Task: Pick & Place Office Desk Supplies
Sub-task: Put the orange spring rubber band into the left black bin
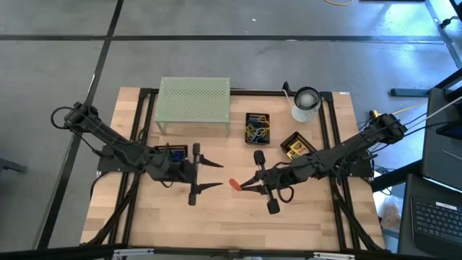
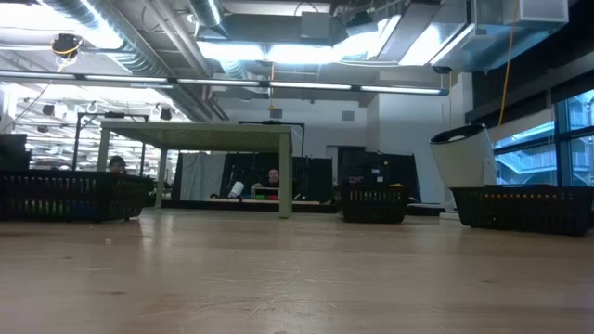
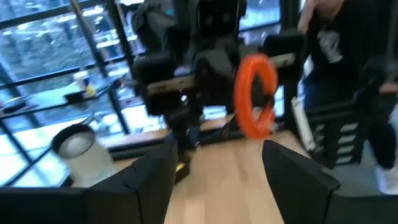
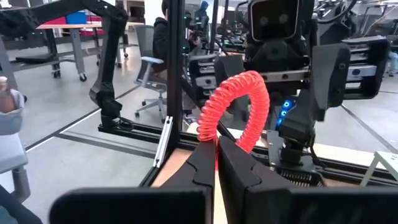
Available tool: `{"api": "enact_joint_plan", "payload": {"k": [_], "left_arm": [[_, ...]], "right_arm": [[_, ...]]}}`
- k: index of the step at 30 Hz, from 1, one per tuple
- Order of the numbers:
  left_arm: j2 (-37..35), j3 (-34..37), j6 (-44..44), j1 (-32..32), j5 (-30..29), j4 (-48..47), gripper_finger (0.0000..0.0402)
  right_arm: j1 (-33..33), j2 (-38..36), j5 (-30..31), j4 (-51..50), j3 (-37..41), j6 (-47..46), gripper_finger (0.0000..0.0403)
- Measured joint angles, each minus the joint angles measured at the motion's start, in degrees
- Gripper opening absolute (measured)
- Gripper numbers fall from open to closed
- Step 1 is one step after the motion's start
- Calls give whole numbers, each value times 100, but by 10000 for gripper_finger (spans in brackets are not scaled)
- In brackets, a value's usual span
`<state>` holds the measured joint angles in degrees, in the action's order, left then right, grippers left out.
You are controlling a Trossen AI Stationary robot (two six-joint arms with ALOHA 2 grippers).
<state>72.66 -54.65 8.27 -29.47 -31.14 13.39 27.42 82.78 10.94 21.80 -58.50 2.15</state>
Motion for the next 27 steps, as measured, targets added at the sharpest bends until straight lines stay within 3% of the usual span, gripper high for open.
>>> {"api": "enact_joint_plan", "payload": {"k": [9,15,20,27], "left_arm": [[579,0,0,400,1115,1214,227],[678,0,-75,460,1165,1362,213],[678,0,-150,406,1186,1520,167],[678,0,-168,390,1167,1565,67]], "right_arm": [[-22,0,13,2,0,2,8],[-22,0,15,-24,0,0,8],[-22,0,15,-182,0,-2,8],[-22,40,15,-220,0,-5,8]]}}
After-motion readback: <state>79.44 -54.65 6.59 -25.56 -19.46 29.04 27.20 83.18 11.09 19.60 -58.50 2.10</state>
